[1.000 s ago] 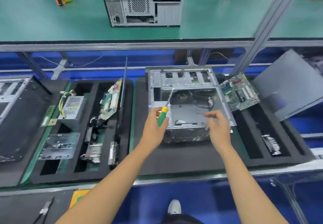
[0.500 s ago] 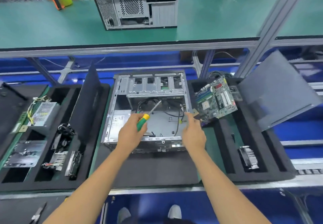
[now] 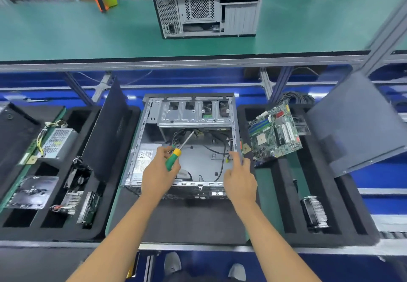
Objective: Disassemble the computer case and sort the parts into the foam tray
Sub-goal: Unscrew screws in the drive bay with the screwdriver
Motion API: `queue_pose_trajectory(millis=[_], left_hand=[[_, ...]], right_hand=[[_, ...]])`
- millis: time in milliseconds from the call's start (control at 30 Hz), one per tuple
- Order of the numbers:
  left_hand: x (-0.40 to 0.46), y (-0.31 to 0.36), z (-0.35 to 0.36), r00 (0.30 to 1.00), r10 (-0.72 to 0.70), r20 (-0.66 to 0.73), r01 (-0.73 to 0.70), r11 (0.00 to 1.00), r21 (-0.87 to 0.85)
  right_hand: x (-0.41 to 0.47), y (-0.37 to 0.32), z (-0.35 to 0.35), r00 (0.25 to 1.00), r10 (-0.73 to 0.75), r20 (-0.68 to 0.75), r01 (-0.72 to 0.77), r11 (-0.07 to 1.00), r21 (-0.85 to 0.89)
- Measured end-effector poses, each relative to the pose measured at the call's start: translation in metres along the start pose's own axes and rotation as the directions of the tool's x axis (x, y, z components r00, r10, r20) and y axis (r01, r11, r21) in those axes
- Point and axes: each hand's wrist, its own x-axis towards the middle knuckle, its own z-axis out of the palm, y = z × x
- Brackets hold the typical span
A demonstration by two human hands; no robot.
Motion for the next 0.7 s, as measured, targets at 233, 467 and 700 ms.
queue_pose_trajectory(millis=[233, 467, 700], left_hand=[[0.016, -0.048, -0.037, 0.997, 0.024, 0.075, -0.012, 0.987, -0.162], [0.023, -0.062, -0.043, 0.982, 0.057, 0.177, 0.0, 0.952, -0.307], [0.032, -0.066, -0.05, 0.998, 0.017, 0.053, 0.007, 0.903, -0.429]], right_hand=[[-0.012, -0.051, 0.03, 1.0, -0.001, -0.028, -0.001, 0.997, -0.082], [-0.011, -0.059, 0.036, 0.997, -0.025, -0.069, 0.021, 0.998, -0.064], [-0.018, -0.064, 0.044, 0.965, -0.075, -0.25, 0.005, 0.962, -0.272]])
